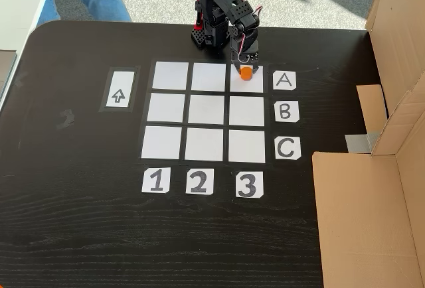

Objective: Pick up the round, orange token and place it in the grid on square A3.

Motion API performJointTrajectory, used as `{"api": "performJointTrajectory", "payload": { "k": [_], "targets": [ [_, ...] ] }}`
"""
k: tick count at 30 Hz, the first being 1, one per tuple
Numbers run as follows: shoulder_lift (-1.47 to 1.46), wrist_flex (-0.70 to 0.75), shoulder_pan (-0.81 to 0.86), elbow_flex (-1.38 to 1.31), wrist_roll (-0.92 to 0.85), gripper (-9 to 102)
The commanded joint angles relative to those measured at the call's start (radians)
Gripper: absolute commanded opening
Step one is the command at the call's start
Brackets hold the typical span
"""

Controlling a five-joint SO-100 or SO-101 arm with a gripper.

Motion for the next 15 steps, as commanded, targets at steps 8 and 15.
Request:
{"api": "performJointTrajectory", "payload": {
  "k": [8, 15],
  "targets": [
    [0.060, -0.067, 0.060, 0.069, 0.002, 41],
    [0.110, -0.071, 0.066, 0.069, 0.005, 50]
  ]
}}
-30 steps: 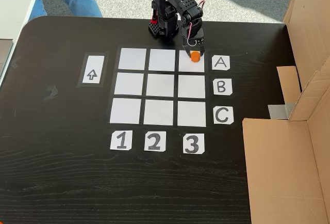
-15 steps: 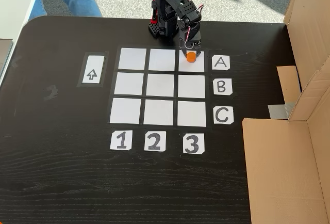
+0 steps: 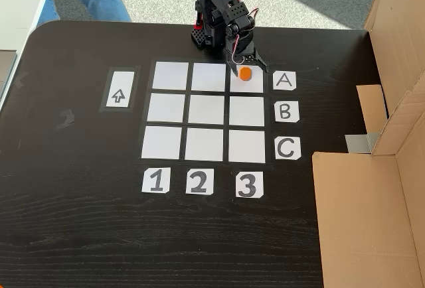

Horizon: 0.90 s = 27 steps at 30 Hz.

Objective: Pick up the round, orange token and place it in the grid on square A3.

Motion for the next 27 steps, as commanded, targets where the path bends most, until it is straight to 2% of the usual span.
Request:
{"api": "performJointTrajectory", "payload": {
  "k": [1, 7, 12, 19, 22, 27],
  "targets": [
    [0.061, -0.009, 0.002, -0.002, 0.006, 51],
    [0.219, -0.012, 0.072, -0.031, 0.060, 53],
    [0.364, -0.015, 0.229, -0.117, 0.114, 53],
    [0.460, -0.040, 0.647, -0.446, 0.272, 45],
    [0.514, -0.112, 0.851, -0.531, 0.347, 40],
    [0.624, -0.265, 1.155, -0.505, 0.485, 33]
  ]
}}
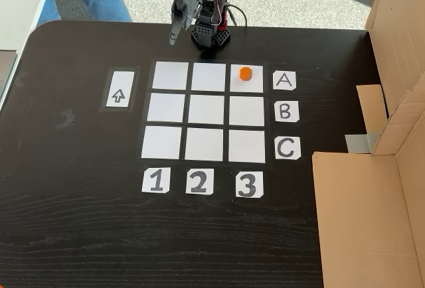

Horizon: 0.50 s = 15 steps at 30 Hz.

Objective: Pick up the round, orange token and place it in the grid on square A3.

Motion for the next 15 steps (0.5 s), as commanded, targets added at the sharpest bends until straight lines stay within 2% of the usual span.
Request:
{"api": "performJointTrajectory", "payload": {
  "k": [1, 8, 15],
  "targets": [
    [0.080, -0.060, 0.172, -0.032, 0.083, 31],
    [0.193, -0.078, 0.607, 0.017, 0.339, 16],
    [0.417, -0.169, 0.971, 0.284, 0.499, 0]
  ]
}}
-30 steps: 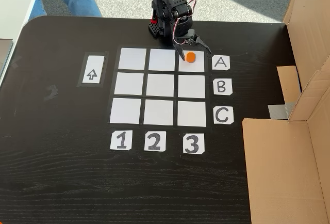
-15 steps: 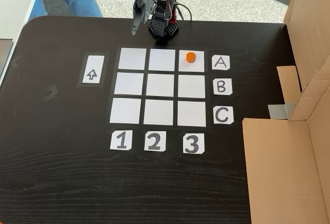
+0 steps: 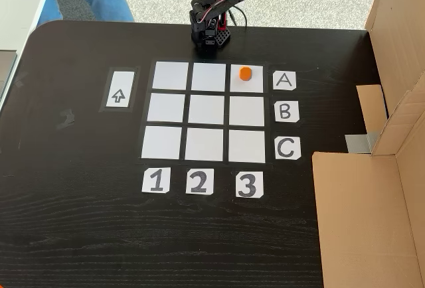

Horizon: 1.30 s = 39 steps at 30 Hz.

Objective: Pick up the round, orange token and place it in the grid on square A3.

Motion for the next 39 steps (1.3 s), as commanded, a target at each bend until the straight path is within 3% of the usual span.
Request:
{"api": "performJointTrajectory", "payload": {
  "k": [1, 9, 20, 34, 39],
  "targets": [
    [0.143, -0.067, 0.137, 0.163, 0.051, 0],
    [0.511, -0.081, 0.368, 0.604, 0.035, 0],
    [0.508, -0.305, 0.466, 0.971, 0.009, 0],
    [0.506, -0.091, 0.483, 0.977, 0.014, 0],
    [0.506, -0.091, 0.482, 0.977, 0.015, 0]
  ]
}}
